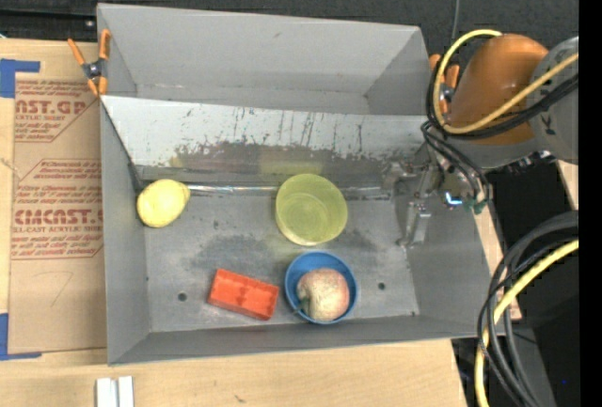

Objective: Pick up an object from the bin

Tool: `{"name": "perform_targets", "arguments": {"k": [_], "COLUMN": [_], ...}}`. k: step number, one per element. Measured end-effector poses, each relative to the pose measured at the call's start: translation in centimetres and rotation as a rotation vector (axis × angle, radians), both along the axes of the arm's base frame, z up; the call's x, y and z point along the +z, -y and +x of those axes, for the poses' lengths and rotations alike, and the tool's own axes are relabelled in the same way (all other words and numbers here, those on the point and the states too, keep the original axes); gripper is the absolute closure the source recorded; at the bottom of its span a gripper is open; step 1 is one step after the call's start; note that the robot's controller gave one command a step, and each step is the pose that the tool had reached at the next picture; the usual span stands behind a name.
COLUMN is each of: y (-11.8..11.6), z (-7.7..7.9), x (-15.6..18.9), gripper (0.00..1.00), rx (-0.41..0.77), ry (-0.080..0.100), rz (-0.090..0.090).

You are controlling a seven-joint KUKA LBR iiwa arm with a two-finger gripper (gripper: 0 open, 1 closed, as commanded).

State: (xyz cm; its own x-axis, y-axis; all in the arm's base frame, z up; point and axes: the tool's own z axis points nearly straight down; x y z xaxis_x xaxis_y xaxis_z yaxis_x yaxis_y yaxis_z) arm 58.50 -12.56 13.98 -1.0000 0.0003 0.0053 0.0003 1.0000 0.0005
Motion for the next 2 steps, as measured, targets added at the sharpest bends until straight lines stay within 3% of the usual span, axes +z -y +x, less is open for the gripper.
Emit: {"name": "perform_targets", "arguments": {"k": [1,2], "y": [-0.1,-9.2], "z": [0.2,-3.0], "x": [0.5,-7.0], "gripper": [0.00,0.00], "rx": [0.002,0.400], "ry": [0.008,-0.001], "rz": [-0.001,0.005]}}
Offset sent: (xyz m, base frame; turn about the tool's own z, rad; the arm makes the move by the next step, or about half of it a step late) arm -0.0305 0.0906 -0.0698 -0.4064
